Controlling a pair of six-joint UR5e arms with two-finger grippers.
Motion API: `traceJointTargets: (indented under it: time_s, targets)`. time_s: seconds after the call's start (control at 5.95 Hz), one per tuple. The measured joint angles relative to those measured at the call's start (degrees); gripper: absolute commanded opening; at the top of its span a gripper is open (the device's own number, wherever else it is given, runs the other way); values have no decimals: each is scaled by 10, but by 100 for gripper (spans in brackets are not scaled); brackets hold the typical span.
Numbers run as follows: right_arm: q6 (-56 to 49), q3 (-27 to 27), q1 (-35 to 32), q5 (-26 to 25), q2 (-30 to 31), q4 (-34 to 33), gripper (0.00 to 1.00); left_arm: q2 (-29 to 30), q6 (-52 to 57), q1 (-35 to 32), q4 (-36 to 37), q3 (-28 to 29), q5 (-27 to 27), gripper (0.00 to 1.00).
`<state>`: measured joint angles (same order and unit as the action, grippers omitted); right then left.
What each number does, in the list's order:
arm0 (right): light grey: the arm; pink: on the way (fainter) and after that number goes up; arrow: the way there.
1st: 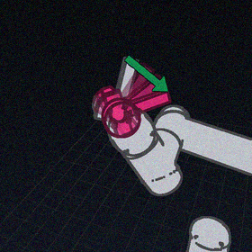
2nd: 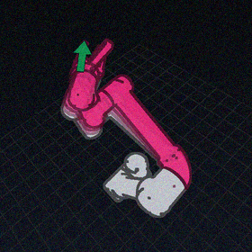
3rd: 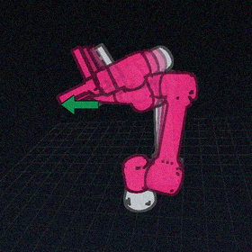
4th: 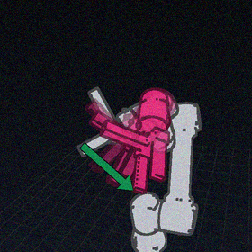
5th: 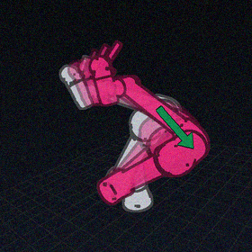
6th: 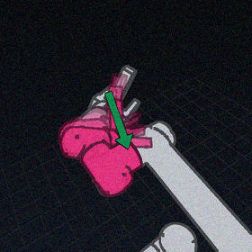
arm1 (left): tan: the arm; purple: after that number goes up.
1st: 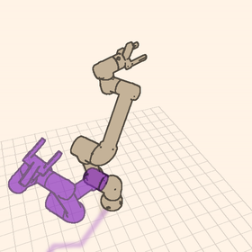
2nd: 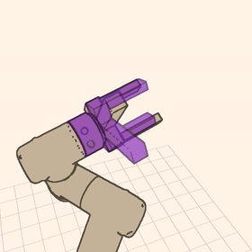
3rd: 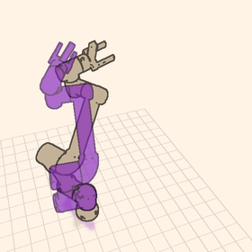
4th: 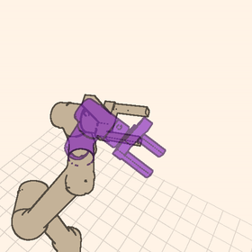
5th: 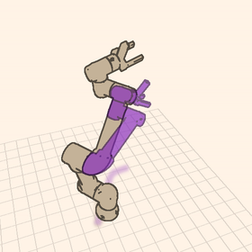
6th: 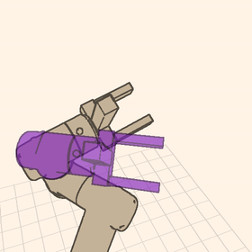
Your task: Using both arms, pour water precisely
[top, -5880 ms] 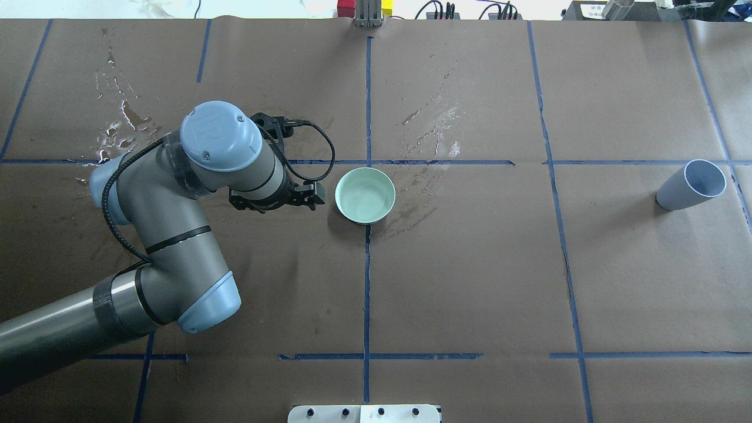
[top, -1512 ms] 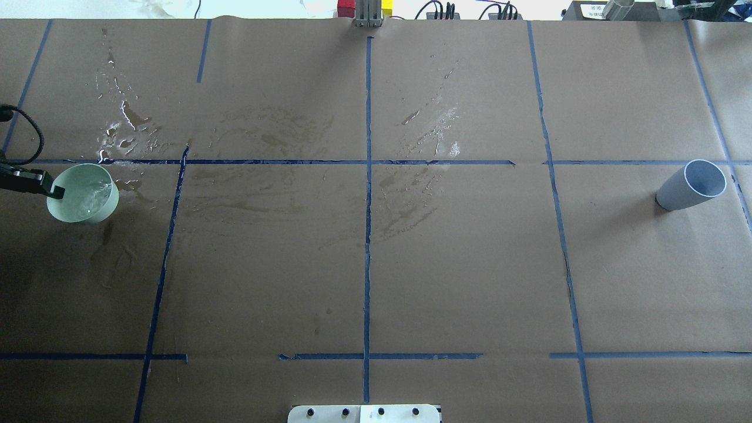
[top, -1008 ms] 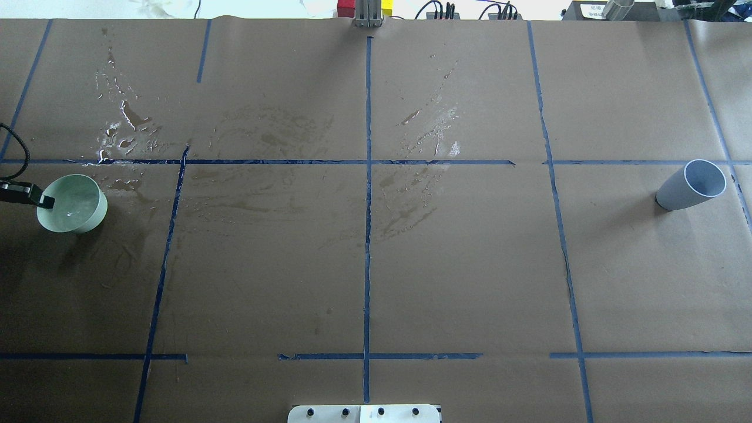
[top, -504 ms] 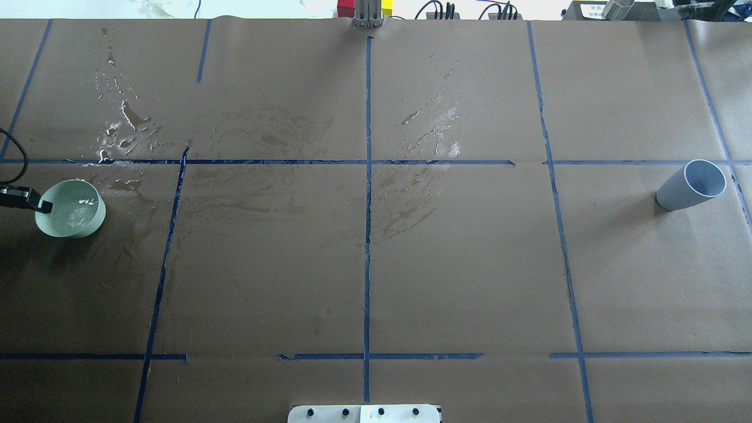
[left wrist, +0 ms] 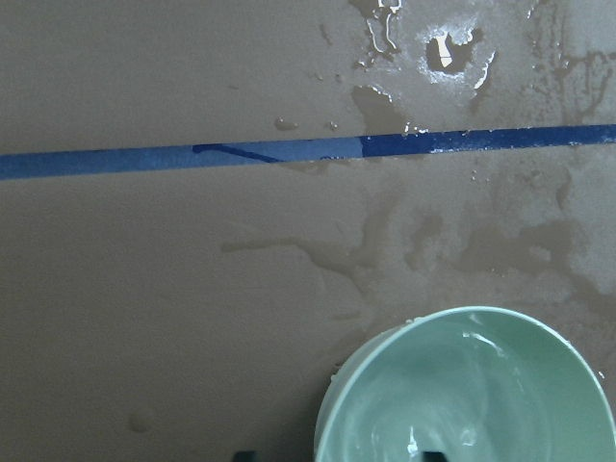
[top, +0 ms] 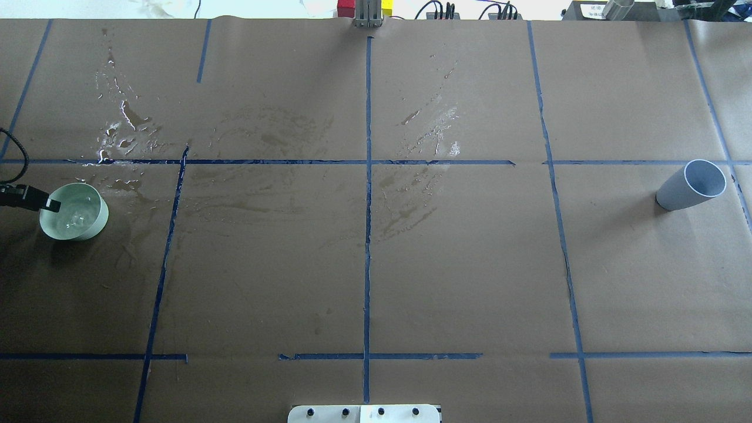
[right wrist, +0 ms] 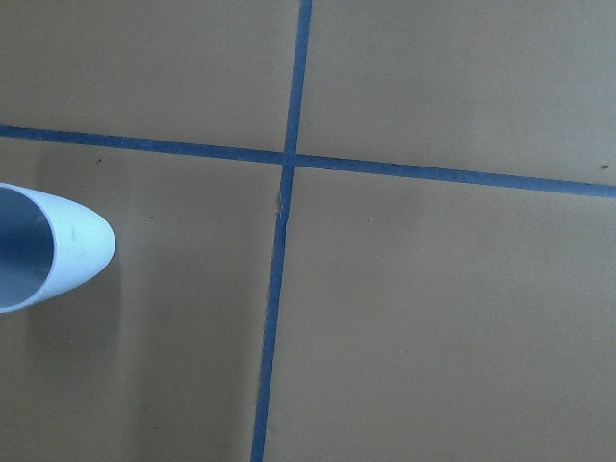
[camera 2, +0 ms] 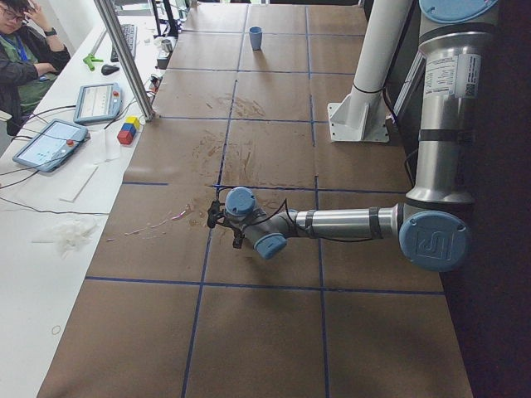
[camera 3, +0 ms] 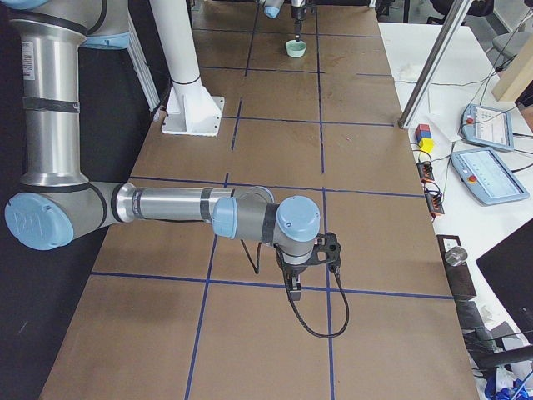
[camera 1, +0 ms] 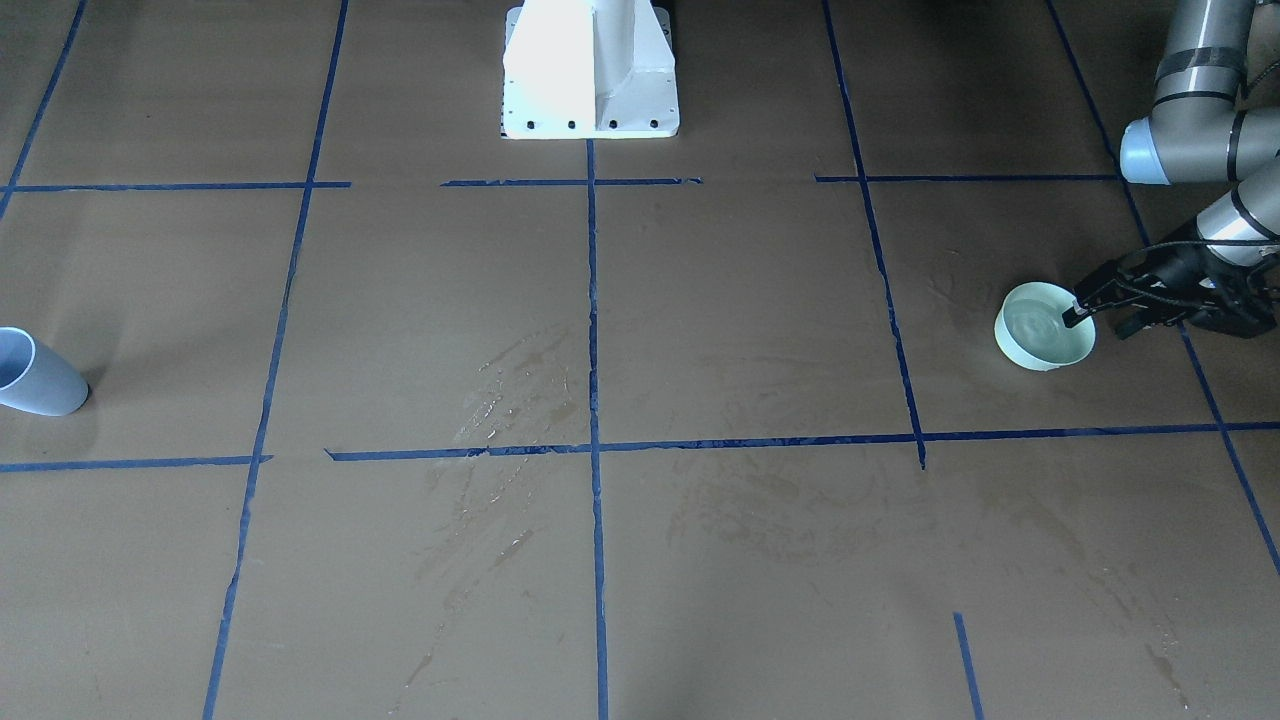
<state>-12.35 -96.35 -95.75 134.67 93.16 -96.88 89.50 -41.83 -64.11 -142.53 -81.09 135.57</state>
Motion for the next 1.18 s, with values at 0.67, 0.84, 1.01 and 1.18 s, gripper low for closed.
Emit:
traceJointTargets:
  time_s: [0.67, 0.84, 1.01, 1.18]
  targets:
    - [0, -1, 1, 1, 0, 0, 100, 1, 279, -123, 221, -48, -1, 100]
    - [-1, -1, 1, 1, 0, 0, 100, 1, 361, -166, 335, -92, -8, 100]
    - [-1, 0, 1, 1, 0, 5, 100, 1, 415, -207, 445, -130, -14, 100]
    - [-1, 0, 1, 1, -1, 14, 100, -1, 447, -234, 526, -153, -16, 100]
